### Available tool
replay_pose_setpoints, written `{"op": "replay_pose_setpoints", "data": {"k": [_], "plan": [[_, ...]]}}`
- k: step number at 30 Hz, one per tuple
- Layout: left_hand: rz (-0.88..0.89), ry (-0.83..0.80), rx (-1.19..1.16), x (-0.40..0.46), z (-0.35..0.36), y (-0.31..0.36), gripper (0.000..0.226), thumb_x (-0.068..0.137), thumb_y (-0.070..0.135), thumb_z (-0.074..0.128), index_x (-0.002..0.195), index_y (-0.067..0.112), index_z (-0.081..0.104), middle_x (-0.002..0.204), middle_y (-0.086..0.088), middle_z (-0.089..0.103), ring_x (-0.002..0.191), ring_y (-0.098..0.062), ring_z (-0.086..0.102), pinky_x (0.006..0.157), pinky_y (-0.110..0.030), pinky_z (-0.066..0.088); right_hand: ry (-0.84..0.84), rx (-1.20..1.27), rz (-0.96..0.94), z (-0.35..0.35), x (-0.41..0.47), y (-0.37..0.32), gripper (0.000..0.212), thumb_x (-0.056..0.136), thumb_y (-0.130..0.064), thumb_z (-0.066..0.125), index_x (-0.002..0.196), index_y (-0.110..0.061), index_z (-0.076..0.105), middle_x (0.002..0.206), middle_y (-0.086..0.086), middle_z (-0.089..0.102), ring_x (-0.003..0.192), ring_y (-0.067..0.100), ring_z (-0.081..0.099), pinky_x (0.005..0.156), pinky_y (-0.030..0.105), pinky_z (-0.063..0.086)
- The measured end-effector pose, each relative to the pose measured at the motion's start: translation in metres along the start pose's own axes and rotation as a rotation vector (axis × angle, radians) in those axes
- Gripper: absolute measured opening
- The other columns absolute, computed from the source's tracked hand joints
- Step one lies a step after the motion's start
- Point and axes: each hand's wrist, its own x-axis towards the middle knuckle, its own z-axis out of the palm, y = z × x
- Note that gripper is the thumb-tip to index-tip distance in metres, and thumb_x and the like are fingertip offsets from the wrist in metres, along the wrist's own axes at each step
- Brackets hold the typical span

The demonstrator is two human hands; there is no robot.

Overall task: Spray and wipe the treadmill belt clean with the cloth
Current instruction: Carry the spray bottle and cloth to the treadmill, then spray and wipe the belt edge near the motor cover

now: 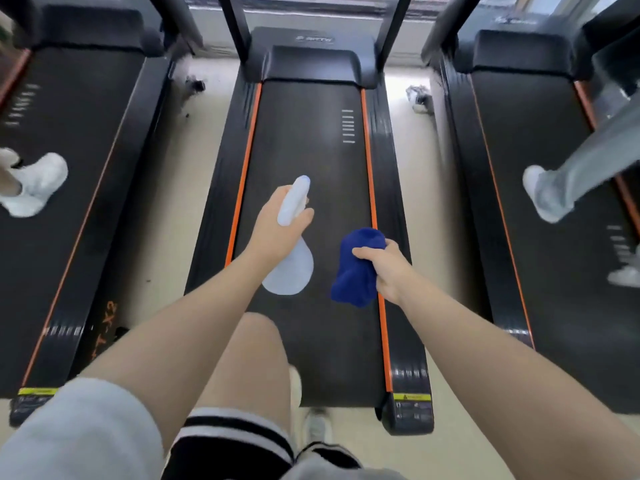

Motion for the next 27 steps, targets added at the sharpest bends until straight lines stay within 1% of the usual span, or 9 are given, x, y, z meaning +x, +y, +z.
{"op": "replay_pose_setpoints", "data": {"k": [3, 5, 8, 11, 15, 18, 22, 25, 27], "plan": [[0.025, 0.002, 0.008, 0.067, -0.004, -0.002, 0.019, 0.092, 0.015, 0.057, 0.110, 0.012, 0.055, 0.107, -0.004, 0.061, 0.090, -0.010, 0.055, 0.072, -0.017, 0.042, -0.002, -0.057, -0.008, 0.022, 0.050, -0.035, 0.052, 0.088, -0.016, 0.063, 0.135, -0.015, 0.041, 0.122, 0.008, 0.057, 0.105, 0.026, 0.057, 0.090, 0.043, 0.048], [0.019, 0.008, -0.009, 0.115, -0.007, -0.008, 0.019, 0.091, 0.013, 0.056, 0.111, 0.013, 0.055, 0.108, -0.004, 0.061, 0.090, -0.010, 0.055, 0.072, -0.016, 0.042, 0.034, -0.098, -0.006, 0.037, 0.088, -0.062, 0.049, 0.089, -0.020, 0.062, 0.135, -0.016, 0.043, 0.118, 0.006, 0.058, 0.102, 0.024, 0.057, 0.088, 0.042, 0.048], [-0.044, 0.003, -0.042, 0.199, -0.015, -0.017, 0.022, 0.091, 0.010, 0.055, 0.112, 0.015, 0.055, 0.107, -0.001, 0.060, 0.087, -0.006, 0.053, 0.069, -0.017, 0.041, 0.119, -0.195, -0.020, 0.071, 0.153, -0.109, 0.054, 0.089, -0.023, 0.062, 0.136, -0.012, 0.038, 0.118, 0.007, 0.055, 0.099, 0.024, 0.053, 0.081, 0.038, 0.043], [-0.071, -0.036, -0.021, 0.271, -0.026, -0.007, 0.024, 0.090, 0.008, 0.054, 0.113, 0.016, 0.054, 0.105, 0.001, 0.058, 0.087, -0.008, 0.052, 0.069, -0.018, 0.040, 0.201, -0.297, -0.094, 0.105, 0.202, -0.171, 0.059, 0.090, -0.023, 0.061, 0.135, -0.006, 0.027, 0.120, 0.008, 0.048, 0.098, 0.023, 0.047, 0.081, 0.038, 0.040], [-0.022, -0.116, 0.016, 0.348, -0.035, 0.016, 0.032, 0.089, 0.007, 0.054, 0.120, 0.015, 0.051, 0.111, 0.000, 0.057, 0.096, -0.011, 0.052, 0.075, -0.017, 0.041, 0.188, -0.320, -0.180, 0.128, 0.241, -0.240, 0.055, 0.089, -0.025, 0.060, 0.134, -0.011, 0.030, 0.122, 0.005, 0.048, 0.100, 0.022, 0.047, 0.082, 0.038, 0.041], [-0.012, -0.107, 0.006, 0.392, -0.032, 0.016, 0.036, 0.089, 0.007, 0.054, 0.121, 0.023, 0.049, 0.111, 0.005, 0.056, 0.097, -0.007, 0.052, 0.076, -0.016, 0.042, 0.162, -0.321, -0.186, 0.124, 0.271, -0.259, 0.047, 0.092, -0.025, 0.057, 0.134, -0.015, 0.037, 0.124, 0.003, 0.050, 0.103, 0.021, 0.048, 0.090, 0.040, 0.042], [-0.075, -0.046, -0.040, 0.451, -0.020, -0.001, 0.033, 0.091, 0.008, 0.053, 0.117, 0.027, 0.047, 0.099, 0.019, 0.052, 0.088, 0.001, 0.051, 0.071, -0.014, 0.041, 0.165, -0.261, -0.143, 0.114, 0.329, -0.269, 0.042, 0.096, -0.027, 0.052, 0.136, -0.018, 0.042, 0.129, 0.003, 0.051, 0.114, 0.024, 0.050, 0.097, 0.044, 0.042], [-0.098, -0.044, -0.025, 0.500, -0.008, -0.029, 0.033, 0.091, 0.007, 0.054, 0.122, 0.018, 0.052, 0.106, 0.012, 0.057, 0.092, 0.000, 0.053, 0.071, -0.015, 0.040, 0.157, -0.206, -0.144, 0.111, 0.389, -0.277, 0.033, 0.098, -0.027, 0.048, 0.131, -0.022, 0.047, 0.121, -0.002, 0.054, 0.109, 0.020, 0.052, 0.093, 0.040, 0.045], [-0.115, -0.048, -0.024, 0.537, 0.005, -0.056, 0.033, 0.090, 0.007, 0.055, 0.122, 0.017, 0.053, 0.106, 0.012, 0.059, 0.094, -0.003, 0.055, 0.073, -0.018, 0.042, 0.141, -0.164, -0.121, 0.112, 0.443, -0.283, 0.031, 0.098, -0.028, 0.047, 0.129, -0.024, 0.048, 0.117, -0.004, 0.055, 0.107, 0.019, 0.053, 0.093, 0.039, 0.044]]}}
